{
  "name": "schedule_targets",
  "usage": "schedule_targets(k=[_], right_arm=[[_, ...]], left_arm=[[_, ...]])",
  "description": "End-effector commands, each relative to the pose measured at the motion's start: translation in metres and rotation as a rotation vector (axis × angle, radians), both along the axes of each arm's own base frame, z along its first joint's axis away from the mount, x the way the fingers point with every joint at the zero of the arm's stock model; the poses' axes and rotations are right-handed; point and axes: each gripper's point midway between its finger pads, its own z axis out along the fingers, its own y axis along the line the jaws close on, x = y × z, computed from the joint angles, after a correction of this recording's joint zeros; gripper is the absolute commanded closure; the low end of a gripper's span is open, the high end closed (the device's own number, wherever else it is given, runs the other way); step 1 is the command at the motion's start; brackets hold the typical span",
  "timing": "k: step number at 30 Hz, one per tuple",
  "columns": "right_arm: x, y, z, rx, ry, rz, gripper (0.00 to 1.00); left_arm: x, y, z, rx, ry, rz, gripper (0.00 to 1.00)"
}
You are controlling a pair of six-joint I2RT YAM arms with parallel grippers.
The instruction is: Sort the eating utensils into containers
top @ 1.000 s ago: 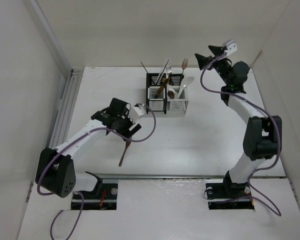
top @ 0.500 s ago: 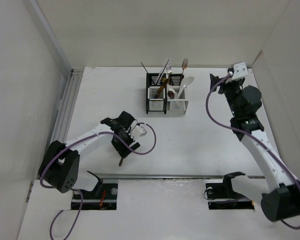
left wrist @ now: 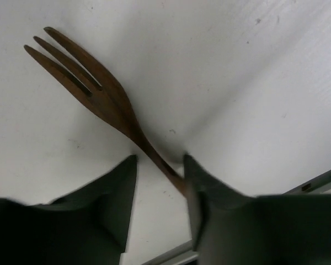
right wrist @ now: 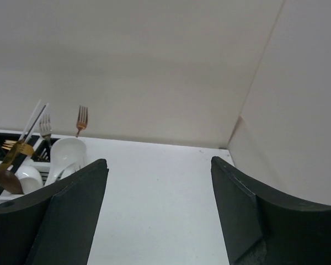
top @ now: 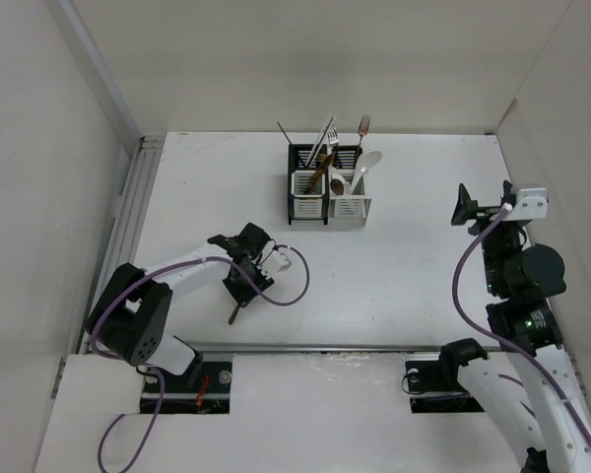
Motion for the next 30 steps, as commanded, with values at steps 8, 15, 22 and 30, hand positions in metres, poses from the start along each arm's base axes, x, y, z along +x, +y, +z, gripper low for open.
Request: schedule_targets(k=[8, 15, 22, 30], right_arm=[[-0.026, -0.032, 0.03, 0.073, -0.023, -0.148, 0.19], [-0.02, -0.03, 0.034, 0.068, -0.017, -0.14, 0.21], [0.0, -0.014, 0.025, 0.052, 0.014, -0.083, 0.21], [0.042, 0.023, -0.006, -0.017, 0.037, 0.055, 0.21]], left_arm=[[-0.019, 0.011, -0.035, 0.059, 0.127, -0.022, 1.0], [0.023, -0.003, 0.014, -0.149, 0.005, 0.026, 1.0], [0.082, -0.06, 0.171, -0.533, -0.345, -0.104, 1.0], [0.167, -0.147, 0.382, -1.148, -0.822, -0.178, 1.0]])
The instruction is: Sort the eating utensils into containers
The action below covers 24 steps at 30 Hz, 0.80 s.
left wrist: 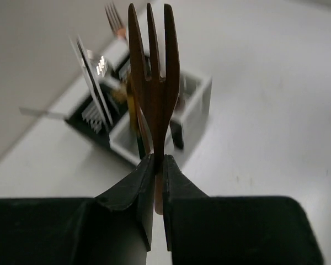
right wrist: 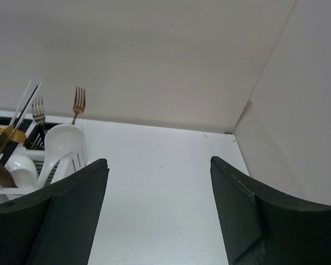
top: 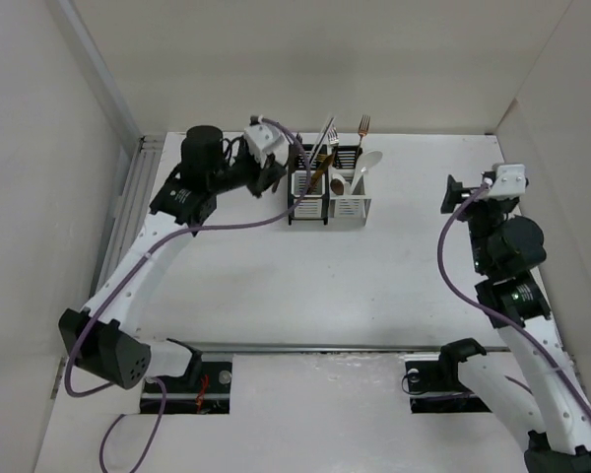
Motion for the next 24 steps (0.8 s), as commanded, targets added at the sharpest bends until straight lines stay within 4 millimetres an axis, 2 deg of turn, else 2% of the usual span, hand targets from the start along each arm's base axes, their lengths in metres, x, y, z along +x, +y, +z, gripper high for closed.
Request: schedule_targets(k=[1, 2, 3, 4, 6, 7, 8, 9, 10, 11, 12, 13, 14, 15, 17, 18, 20, 22, 23, 24], right_arm=[[0.016, 0.025, 0.004, -0.013, -0.054, 0.107, 0.21], [0.017, 0.025, 0.003, -0.012, -0.058, 0.107, 0.21], [0.022, 0.029, -0.006, -0.018, -0.044, 0.119, 0.21], [0.022, 0.03, -0.003, -0.015, -0.066, 0.128, 0.21], [0.03, 0.038, -0.012, -0.026, -0.048, 0.161, 0.21], [0.033, 0.039, -0.016, -0.048, -0.037, 0.158, 0.21], [0.039, 0.042, -0.021, -0.062, -0.023, 0.167, 0.21], [0.042, 0.042, -0.025, -0.073, -0.011, 0.165, 0.21], [0.044, 0.041, -0.024, -0.072, -0.007, 0.157, 0.21], [0.047, 0.042, -0.025, -0.073, -0.006, 0.157, 0.21], [0.052, 0.043, -0.03, -0.086, 0.007, 0.155, 0.21], [0.055, 0.042, -0.034, -0.095, 0.018, 0.144, 0.21], [0.057, 0.039, -0.033, -0.093, 0.021, 0.127, 0.21], [0.062, 0.04, -0.037, -0.095, 0.029, 0.127, 0.21], [0.066, 0.038, -0.039, -0.094, 0.041, 0.11, 0.21], [0.068, 0.039, -0.039, -0.094, 0.039, 0.11, 0.21], [0.074, 0.04, -0.049, -0.11, 0.067, 0.109, 0.21], [0.081, 0.041, -0.049, -0.129, 0.076, 0.107, 0.19], [0.081, 0.041, -0.049, -0.141, 0.076, 0.105, 0.19], [0.083, 0.042, -0.047, -0.141, 0.076, 0.105, 0.19]], left_arm=[[0.042, -0.045, 0.075, -0.31, -0.181, -0.094, 1.0], [0.05, -0.054, 0.086, -0.36, -0.218, -0.108, 1.0], [0.056, -0.062, 0.126, -0.449, -0.336, -0.128, 1.0], [0.08, -0.076, 0.109, -0.456, -0.319, -0.123, 1.0], [0.104, -0.09, 0.114, -0.5, -0.346, -0.102, 1.0], [0.107, -0.099, 0.14, -0.559, -0.397, -0.128, 1.0], [0.134, -0.111, 0.11, -0.555, -0.353, -0.114, 1.0], [0.14, -0.122, 0.108, -0.568, -0.357, -0.128, 1.0], [0.147, -0.125, 0.127, -0.602, -0.408, -0.129, 1.0], [0.166, -0.139, 0.097, -0.607, -0.351, -0.12, 1.0], [0.173, -0.143, 0.091, -0.612, -0.362, -0.123, 1.0], [0.179, -0.146, 0.088, -0.619, -0.375, -0.126, 1.0], [0.183, -0.148, 0.093, -0.629, -0.418, -0.132, 1.0], [0.192, -0.157, 0.07, -0.609, -0.403, -0.123, 1.0], [0.207, -0.157, 0.059, -0.613, -0.392, -0.074, 1.0], [0.214, -0.159, 0.042, -0.603, -0.37, -0.06, 1.0], [0.217, -0.159, 0.037, -0.601, -0.362, -0.049, 1.0], [0.223, -0.163, 0.014, -0.585, -0.33, -0.042, 1.0], [0.223, -0.163, 0.014, -0.584, -0.33, -0.042, 1.0], [0.223, -0.169, -0.002, -0.571, -0.298, -0.045, 1.0]])
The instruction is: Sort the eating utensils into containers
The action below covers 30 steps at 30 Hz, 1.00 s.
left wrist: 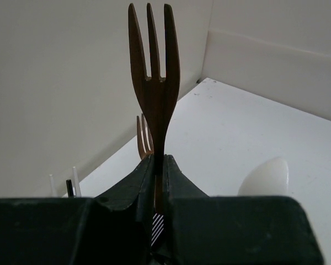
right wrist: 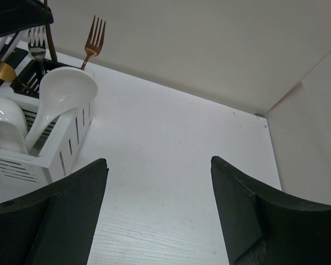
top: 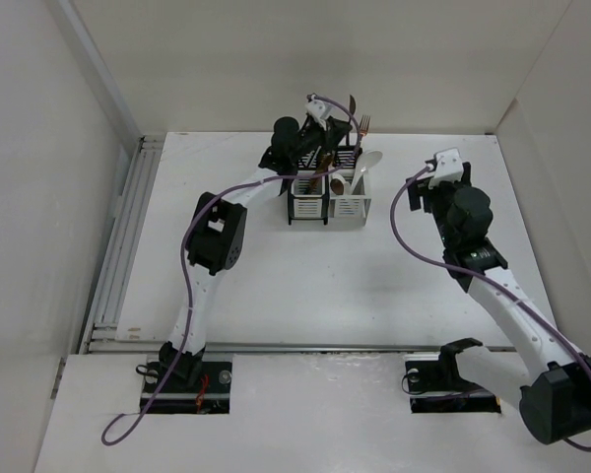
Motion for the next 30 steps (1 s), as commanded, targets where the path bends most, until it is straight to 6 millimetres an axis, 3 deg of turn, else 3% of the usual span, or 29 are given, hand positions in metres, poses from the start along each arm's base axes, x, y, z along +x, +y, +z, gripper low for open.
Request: schedule_targets(k=[1, 2, 5, 7, 14, 15, 16, 17, 21, 22, 25, 26, 28, 29, 30], right_arm=[[0.005, 0.001, 0.045, -0.009, -0.123, -0.003, 0.19], [0.006, 0.002, 0.042, -0.023, -0.115, -0.003, 0.18], [0.007, -0.001, 0.047, -0.043, -0.126, -0.014, 0.18], [0.005, -0.006, 0.051, -0.051, -0.135, -0.025, 0.18], [-0.007, -0.013, 0.051, -0.056, -0.152, -0.037, 0.17], [-0.01, -0.014, 0.056, -0.052, -0.167, -0.038, 0.17], [-0.013, -0.015, 0.061, -0.048, -0.181, -0.039, 0.17], [-0.013, -0.015, 0.056, -0.051, -0.171, -0.038, 0.17], [-0.022, -0.013, 0.068, -0.043, -0.208, -0.016, 0.17], [-0.022, -0.013, 0.068, -0.043, -0.208, -0.015, 0.16], [-0.025, -0.014, 0.082, -0.025, -0.222, -0.015, 0.11], [-0.021, -0.012, 0.071, -0.028, -0.17, -0.012, 0.08], [-0.017, -0.01, 0.074, -0.02, -0.13, -0.01, 0.06], [-0.013, -0.008, 0.058, -0.019, -0.052, -0.008, 0.05], [-0.012, -0.005, 0.057, 0.04, -0.027, -0.008, 0.05]], left_arm=[[-0.006, 0.001, 0.067, -0.1, -0.151, 0.011, 1.0], [-0.004, 0.0, 0.055, -0.09, -0.133, 0.011, 1.0], [-0.003, 0.0, 0.044, -0.078, -0.104, 0.02, 0.96], [-0.004, -0.001, 0.027, -0.048, -0.073, 0.011, 0.84], [-0.015, 0.003, 0.017, -0.026, -0.039, -0.001, 0.78], [-0.017, 0.004, 0.026, -0.033, -0.051, -0.001, 0.78], [-0.018, 0.005, 0.019, -0.026, -0.038, -0.001, 0.76], [-0.02, 0.006, 0.03, -0.034, -0.052, -0.001, 0.71], [-0.025, 0.015, 0.05, -0.032, -0.05, 0.008, 0.46], [-0.031, 0.018, 0.074, -0.047, -0.078, 0.008, 0.42], [-0.035, 0.034, 0.103, -0.029, -0.115, 0.054, 0.31], [-0.041, 0.045, 0.13, -0.039, -0.148, 0.074, 0.29], [-0.043, 0.06, 0.148, -0.035, -0.122, 0.149, 0.24], [-0.049, 0.08, 0.176, -0.042, -0.156, 0.204, 0.24], [-0.05, 0.09, 0.185, -0.037, -0.152, 0.253, 0.22]])
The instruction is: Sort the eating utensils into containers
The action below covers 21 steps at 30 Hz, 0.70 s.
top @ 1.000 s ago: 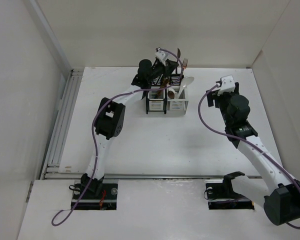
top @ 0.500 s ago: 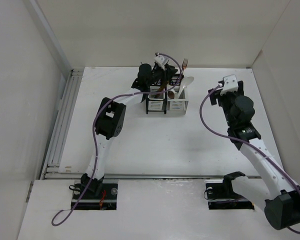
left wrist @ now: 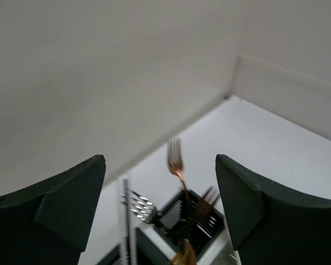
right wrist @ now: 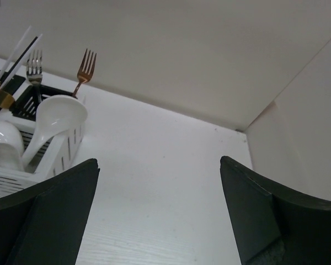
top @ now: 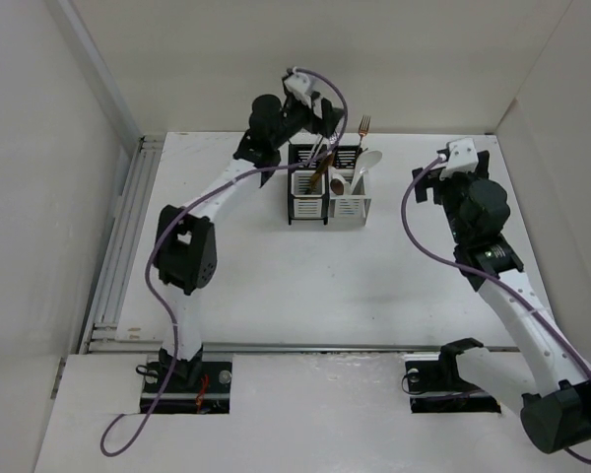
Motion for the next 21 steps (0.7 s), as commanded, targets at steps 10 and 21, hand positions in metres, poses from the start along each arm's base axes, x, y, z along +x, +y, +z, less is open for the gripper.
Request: schedule_targets(k=[10, 21], right_arm=[[-0.019, -0.008, -0.031, 0.299, 0.321, -0.087, 0.0], [-0.076, -0.052, -0.05, 0.474, 0.412, -0.402, 0.0]], left_arm=[[-0.078, 0.339, 0.131, 0.04, 0.088, 1.041, 0.11], [-0.228, 0.436, -0.018, 0.142, 0.396, 1.322, 0.01]])
